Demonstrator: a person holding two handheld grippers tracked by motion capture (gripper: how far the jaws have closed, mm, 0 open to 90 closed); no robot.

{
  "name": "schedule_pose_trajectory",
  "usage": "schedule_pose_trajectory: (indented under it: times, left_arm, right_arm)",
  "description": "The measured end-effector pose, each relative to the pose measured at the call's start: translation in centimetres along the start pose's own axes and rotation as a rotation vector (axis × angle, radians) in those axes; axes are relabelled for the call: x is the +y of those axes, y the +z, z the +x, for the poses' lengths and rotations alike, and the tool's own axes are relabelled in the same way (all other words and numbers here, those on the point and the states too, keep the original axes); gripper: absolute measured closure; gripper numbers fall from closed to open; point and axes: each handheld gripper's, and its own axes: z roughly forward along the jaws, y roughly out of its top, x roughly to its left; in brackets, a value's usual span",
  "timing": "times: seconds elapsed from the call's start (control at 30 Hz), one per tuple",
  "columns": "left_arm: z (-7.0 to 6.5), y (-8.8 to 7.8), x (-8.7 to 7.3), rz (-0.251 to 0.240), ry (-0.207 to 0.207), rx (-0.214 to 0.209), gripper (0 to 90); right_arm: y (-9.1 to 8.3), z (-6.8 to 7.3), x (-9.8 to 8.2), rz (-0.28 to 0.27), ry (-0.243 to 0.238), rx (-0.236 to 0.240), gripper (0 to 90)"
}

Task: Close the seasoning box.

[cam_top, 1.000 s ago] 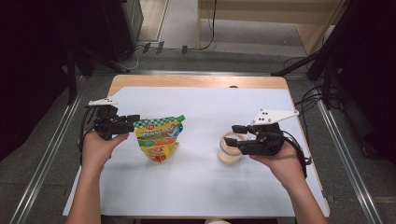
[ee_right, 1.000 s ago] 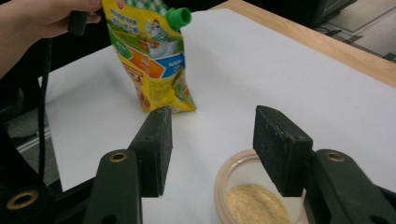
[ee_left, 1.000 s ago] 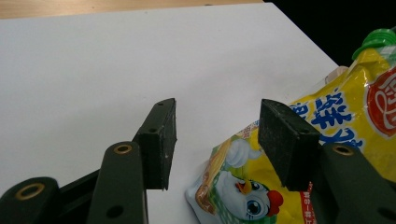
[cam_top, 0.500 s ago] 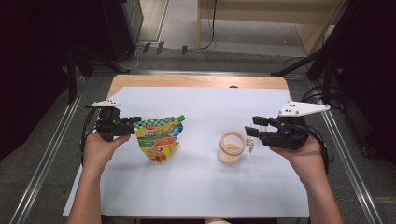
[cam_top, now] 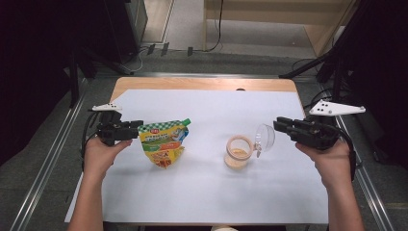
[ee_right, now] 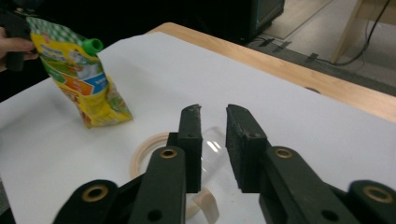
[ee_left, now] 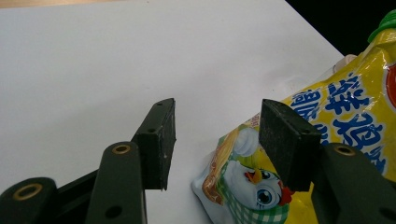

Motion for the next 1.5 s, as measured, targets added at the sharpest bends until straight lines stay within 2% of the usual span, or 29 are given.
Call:
schedule_pose_trajectory:
  times: [0.2,0.33,0.5,0.63,0.77,1.3,1.5]
  left_arm:
    - [0.1,0.1,-0.1,0.004,0.0,-0.001,47.1]
    - [0.0,0.2,-0.1,0.005,0.001,-0.004,47.1]
    - [0.0,0.2,-0.1,0.007,0.003,-0.007,47.1]
    - [0.0,0.3,-0.1,0.008,0.004,-0.008,47.1]
    - [0.1,0.4,-0.1,0.009,0.001,-0.008,47.1]
    - [0.0,0.5,-0.1,0.019,0.005,-0.01,47.1]
    - [0.1,0.5,-0.2,0.015,-0.003,-0.011,47.0]
  right_arm:
    - [0.9,-2.0,-1.6,0.046,0.054,-0.05,88.0]
    - [2.2,-2.9,-2.9,0.085,0.093,-0.04,90.0]
    - [4.1,-3.5,-4.3,0.134,0.125,-0.025,90.0]
    - [5.3,-3.3,-5.0,0.159,0.136,0.002,90.0]
    - [6.0,-2.9,-5.1,0.163,0.126,0.018,90.0]
    - [6.3,-1.2,-4.3,0.14,0.086,0.057,89.8]
    - [6.4,-1.0,-4.2,0.138,0.075,0.061,84.0]
